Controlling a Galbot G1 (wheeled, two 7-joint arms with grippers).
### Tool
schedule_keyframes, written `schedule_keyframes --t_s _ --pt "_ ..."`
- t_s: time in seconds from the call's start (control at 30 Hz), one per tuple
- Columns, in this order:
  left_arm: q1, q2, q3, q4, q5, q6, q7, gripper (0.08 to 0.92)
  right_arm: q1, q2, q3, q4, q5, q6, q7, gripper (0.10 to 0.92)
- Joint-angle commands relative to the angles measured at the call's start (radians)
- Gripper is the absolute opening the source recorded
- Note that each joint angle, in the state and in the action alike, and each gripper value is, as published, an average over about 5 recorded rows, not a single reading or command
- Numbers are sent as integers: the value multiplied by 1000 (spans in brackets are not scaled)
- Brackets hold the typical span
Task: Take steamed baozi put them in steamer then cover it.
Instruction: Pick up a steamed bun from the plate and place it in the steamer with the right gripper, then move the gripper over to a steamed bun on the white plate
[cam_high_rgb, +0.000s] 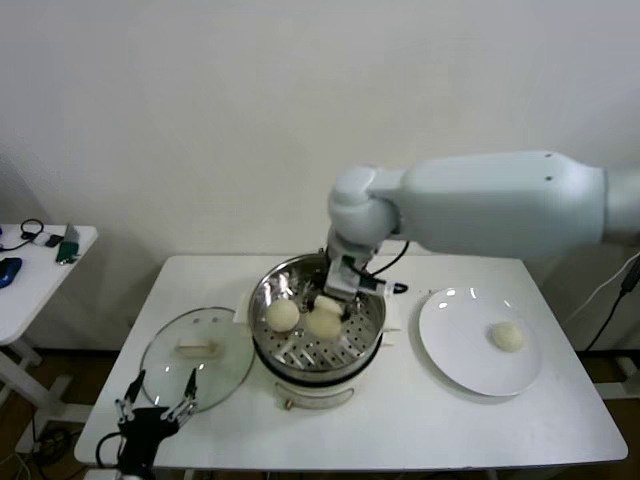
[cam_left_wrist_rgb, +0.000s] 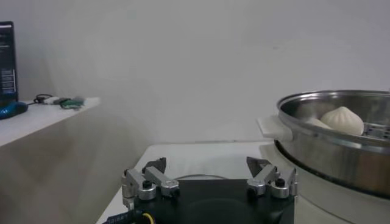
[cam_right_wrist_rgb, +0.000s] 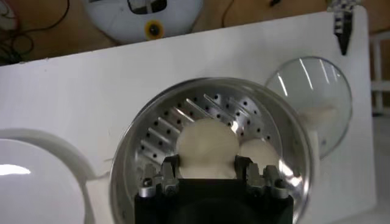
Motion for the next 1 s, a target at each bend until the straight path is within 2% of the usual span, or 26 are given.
schedule_keyframes --t_s 0.03,0.33,0.43,0.53,0.7,0.87,1.0 --pt "0 -2 -1 1 2 0 -2 823 -170 97 6 -53 -118 18 11 602" --pt "2 -2 4 2 5 -1 -2 823 -190 95 17 -115 -156 37 33 611" --pt "2 -1 5 2 5 -2 -2 823 -177 89 21 -111 -144 41 42 657" --pt "1 -1 8 3 6 -2 -2 823 -152 77 26 -108 -113 46 45 741" --pt "0 -5 15 1 10 -1 -1 823 -51 15 40 -111 -6 56 11 817" --pt "1 -6 17 4 10 -3 -2 823 109 -149 -35 -150 198 18 -85 822" --pt "-7 -1 17 7 8 -3 -1 823 201 -275 -191 -247 322 -63 -90 823"
